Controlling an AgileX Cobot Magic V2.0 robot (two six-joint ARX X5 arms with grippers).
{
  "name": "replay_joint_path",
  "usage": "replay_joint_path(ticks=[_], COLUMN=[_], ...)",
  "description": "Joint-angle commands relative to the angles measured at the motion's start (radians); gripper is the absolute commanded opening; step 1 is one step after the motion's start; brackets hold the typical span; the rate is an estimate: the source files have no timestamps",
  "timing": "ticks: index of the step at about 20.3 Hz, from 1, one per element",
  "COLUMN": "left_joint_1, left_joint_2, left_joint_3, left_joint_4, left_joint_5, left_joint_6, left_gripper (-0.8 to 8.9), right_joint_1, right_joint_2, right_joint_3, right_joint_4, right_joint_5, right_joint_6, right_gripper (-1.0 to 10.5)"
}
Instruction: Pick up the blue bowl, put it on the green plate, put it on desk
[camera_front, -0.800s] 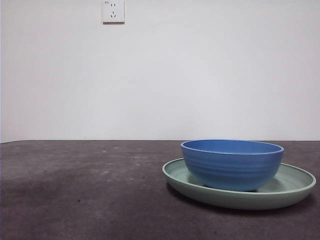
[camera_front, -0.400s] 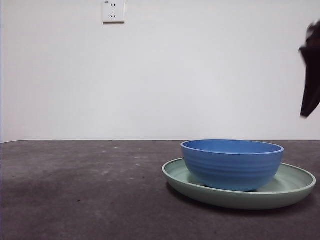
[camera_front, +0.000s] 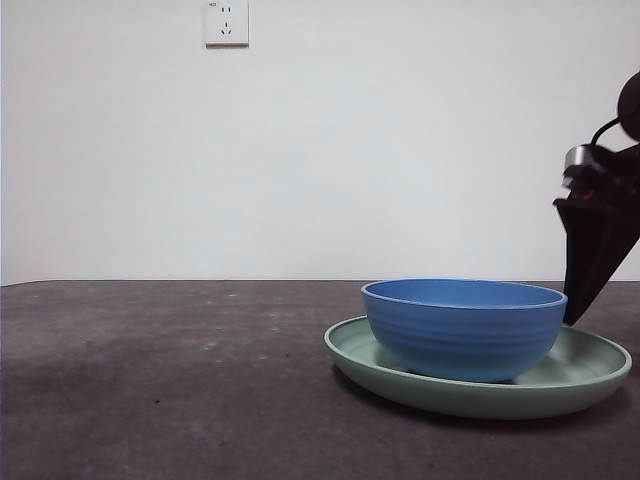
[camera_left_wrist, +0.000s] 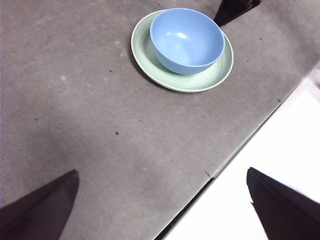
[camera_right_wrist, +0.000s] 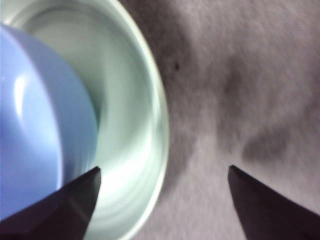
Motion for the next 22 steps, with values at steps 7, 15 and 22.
replay_joint_path(ticks=[7, 15, 22], left_joint_1=[-0.005, -0.005, -0.005], left_joint_2=[0.003, 0.003, 0.001], left_joint_3=[0.011, 0.011, 0.011], left_joint_4=[-0.001, -0.022, -0.068], left_joint_5=[0.001, 0.001, 0.001], left_joint_6=[0.006, 0.006, 0.006], left_gripper=[6.56, 6.56, 6.56], right_joint_1=[0.035, 0.040, 0.040], right_joint_2=[0.094, 0.094, 0.057], right_joint_3=[0.015, 0.015, 0.030], right_joint_4=[0.078, 0.101, 0.084], right_joint_5=[-0.002, 0.006, -0.051], right_joint_6=[0.012, 0.031, 0.090], right_gripper=[1.9, 0.1, 0.1])
